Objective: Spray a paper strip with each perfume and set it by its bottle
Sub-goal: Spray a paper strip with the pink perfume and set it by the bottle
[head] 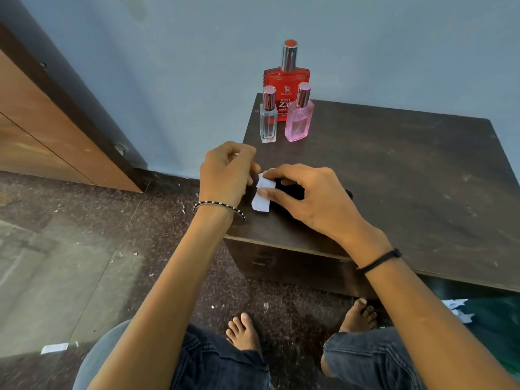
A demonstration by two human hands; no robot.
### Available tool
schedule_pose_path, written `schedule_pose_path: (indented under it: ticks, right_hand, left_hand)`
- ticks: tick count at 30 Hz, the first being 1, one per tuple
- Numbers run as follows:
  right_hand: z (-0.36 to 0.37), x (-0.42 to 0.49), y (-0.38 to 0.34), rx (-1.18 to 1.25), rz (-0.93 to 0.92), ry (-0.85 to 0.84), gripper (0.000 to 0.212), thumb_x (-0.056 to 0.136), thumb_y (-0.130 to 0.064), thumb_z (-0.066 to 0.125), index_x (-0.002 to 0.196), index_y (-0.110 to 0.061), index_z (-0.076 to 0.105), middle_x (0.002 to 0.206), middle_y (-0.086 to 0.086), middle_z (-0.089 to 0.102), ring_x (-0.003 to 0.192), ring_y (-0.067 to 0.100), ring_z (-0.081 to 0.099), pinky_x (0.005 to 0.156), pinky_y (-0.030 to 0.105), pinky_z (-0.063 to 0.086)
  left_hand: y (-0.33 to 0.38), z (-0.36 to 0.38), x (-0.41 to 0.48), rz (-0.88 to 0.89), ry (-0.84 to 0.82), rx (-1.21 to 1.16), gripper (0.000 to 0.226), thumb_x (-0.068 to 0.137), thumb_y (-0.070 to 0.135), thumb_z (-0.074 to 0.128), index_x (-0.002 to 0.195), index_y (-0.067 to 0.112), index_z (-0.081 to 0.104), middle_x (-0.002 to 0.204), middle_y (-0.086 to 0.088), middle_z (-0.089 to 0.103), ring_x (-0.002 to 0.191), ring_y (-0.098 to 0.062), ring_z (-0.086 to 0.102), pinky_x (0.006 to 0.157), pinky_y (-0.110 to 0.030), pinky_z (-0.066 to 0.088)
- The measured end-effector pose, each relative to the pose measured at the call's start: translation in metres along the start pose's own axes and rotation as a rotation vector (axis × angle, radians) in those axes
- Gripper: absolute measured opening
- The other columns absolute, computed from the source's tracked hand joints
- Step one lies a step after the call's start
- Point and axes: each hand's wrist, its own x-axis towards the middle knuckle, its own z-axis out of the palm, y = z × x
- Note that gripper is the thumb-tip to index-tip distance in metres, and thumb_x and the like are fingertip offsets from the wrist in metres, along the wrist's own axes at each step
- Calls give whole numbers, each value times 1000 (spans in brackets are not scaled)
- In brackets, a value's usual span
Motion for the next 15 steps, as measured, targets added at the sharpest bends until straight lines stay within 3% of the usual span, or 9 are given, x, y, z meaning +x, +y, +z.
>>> schedule_pose_path:
  ticks: [7,12,15]
  right_hand:
    - [-3,1,3,28,14,9,35,90,-35,75,120,-17,76,121,-2,75,105,7,68,93,12,49]
    - [-1,2,5,34,-8,56,24,95,-27,70,117,-17,77,116,-1,76,103,5,68,91,8,47]
    - [0,3,4,30,-9,107,20,97,-24,68,113,-17,77,107,-1,78,95,7,68,86,15,52]
  left_hand:
    - [-1,-12,5,-9,-141,139,14,96,13,58,89,15,71,71,-2,75,61,-14,70,51,-20,50]
    - [0,-13,6,-14,-202,194,19,95,10,54,89,16,71,76,-4,76,67,-14,72,57,-22,53]
    - [0,-12,8,-17,-233,228,18,93,12,55,88,17,72,79,-2,76,70,-12,72,61,-23,56]
